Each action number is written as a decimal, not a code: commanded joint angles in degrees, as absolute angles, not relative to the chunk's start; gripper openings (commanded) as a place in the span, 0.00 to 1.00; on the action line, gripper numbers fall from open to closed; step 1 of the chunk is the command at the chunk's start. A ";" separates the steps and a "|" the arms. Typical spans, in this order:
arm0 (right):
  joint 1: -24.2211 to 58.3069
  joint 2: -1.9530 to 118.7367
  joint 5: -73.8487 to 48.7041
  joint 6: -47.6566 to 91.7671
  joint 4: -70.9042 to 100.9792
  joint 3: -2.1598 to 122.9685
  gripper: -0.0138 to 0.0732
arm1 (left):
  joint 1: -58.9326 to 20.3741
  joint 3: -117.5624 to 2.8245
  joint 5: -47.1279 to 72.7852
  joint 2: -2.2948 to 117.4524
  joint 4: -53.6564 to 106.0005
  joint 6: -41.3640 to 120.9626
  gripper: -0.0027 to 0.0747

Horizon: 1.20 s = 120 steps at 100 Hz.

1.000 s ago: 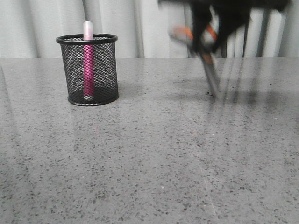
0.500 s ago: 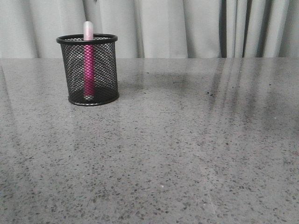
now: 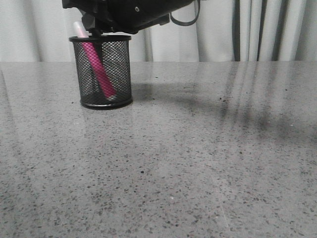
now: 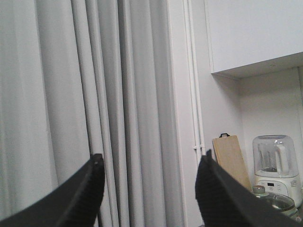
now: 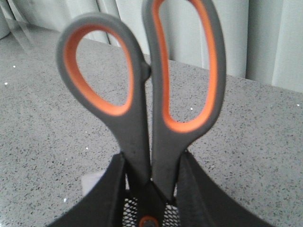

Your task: Put pen and scissors into bin

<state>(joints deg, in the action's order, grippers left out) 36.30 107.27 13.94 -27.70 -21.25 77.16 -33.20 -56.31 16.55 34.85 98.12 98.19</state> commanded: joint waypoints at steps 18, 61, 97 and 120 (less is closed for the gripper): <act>36.27 103.68 18.53 -27.13 -21.49 78.56 0.51 | -33.69 -57.25 17.24 35.04 99.06 97.72 0.53; 36.27 85.35 1.39 -27.13 -21.96 78.41 0.33 | -33.69 -44.27 -1.95 27.43 98.93 97.63 0.01; 36.27 48.15 -5.35 -27.03 -32.09 51.04 0.08 | -33.69 -21.82 -17.27 7.68 104.88 97.63 0.01; 36.27 22.87 -10.96 -27.03 -34.16 30.10 0.08 | -33.69 -17.23 -16.78 2.98 105.75 97.63 0.01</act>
